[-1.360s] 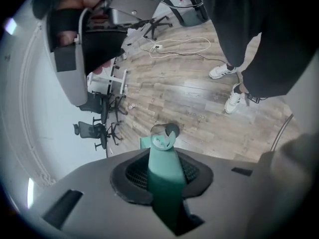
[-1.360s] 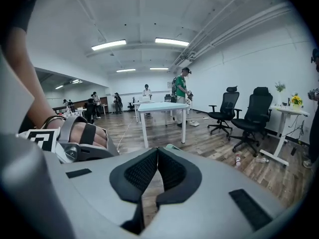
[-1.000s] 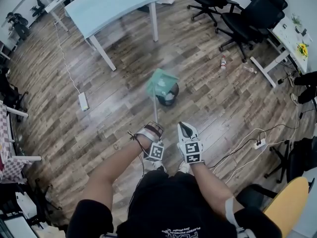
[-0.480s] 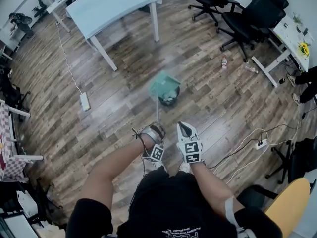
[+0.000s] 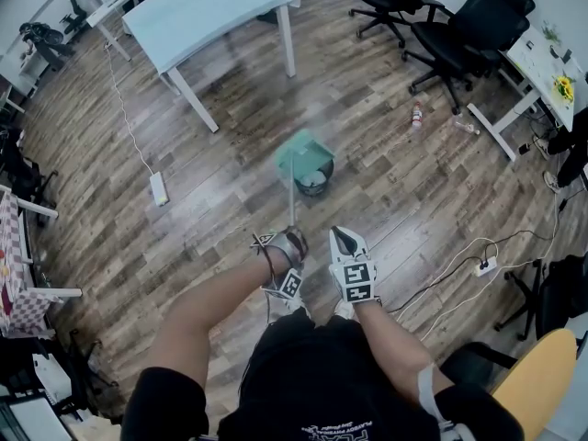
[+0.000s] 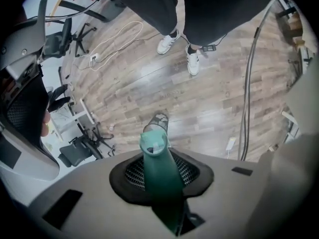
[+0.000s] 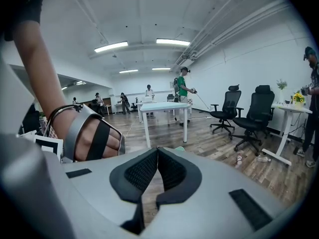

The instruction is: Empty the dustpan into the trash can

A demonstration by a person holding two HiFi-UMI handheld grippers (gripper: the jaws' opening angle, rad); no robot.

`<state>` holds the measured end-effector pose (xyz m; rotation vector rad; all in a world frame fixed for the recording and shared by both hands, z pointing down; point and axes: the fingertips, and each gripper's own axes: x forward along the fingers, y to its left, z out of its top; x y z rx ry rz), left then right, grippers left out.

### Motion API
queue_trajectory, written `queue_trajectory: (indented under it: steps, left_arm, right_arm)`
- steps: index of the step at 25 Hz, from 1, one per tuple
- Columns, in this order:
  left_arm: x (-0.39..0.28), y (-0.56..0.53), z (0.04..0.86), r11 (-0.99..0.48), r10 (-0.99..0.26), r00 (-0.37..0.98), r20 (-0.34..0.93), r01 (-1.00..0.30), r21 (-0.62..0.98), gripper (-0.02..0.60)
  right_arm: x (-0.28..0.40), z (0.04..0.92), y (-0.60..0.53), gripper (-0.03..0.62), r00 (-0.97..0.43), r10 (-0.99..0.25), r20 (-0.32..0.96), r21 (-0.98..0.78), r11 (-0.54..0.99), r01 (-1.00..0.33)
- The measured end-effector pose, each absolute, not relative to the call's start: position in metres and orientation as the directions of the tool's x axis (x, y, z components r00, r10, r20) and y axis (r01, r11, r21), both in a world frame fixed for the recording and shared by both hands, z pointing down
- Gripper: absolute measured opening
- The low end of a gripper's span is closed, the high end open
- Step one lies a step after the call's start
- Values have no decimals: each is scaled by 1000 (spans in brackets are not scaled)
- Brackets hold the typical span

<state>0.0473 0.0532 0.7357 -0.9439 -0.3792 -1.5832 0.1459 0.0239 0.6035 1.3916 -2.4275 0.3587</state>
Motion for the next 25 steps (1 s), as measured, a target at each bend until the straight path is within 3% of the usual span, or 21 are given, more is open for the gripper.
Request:
queue_trajectory:
  steps: [14,25]
  left_arm:
    - [53,57,739,-368,-619,46,784,865,-341,101]
    - [76,40,710,-677,-553,181,814,472,-565,98]
  right_arm:
    - [153,607,25,25,-468,-789,397,-55,489,-871]
    - [157,609,26,25,-455,-788,415,-48,480,-876]
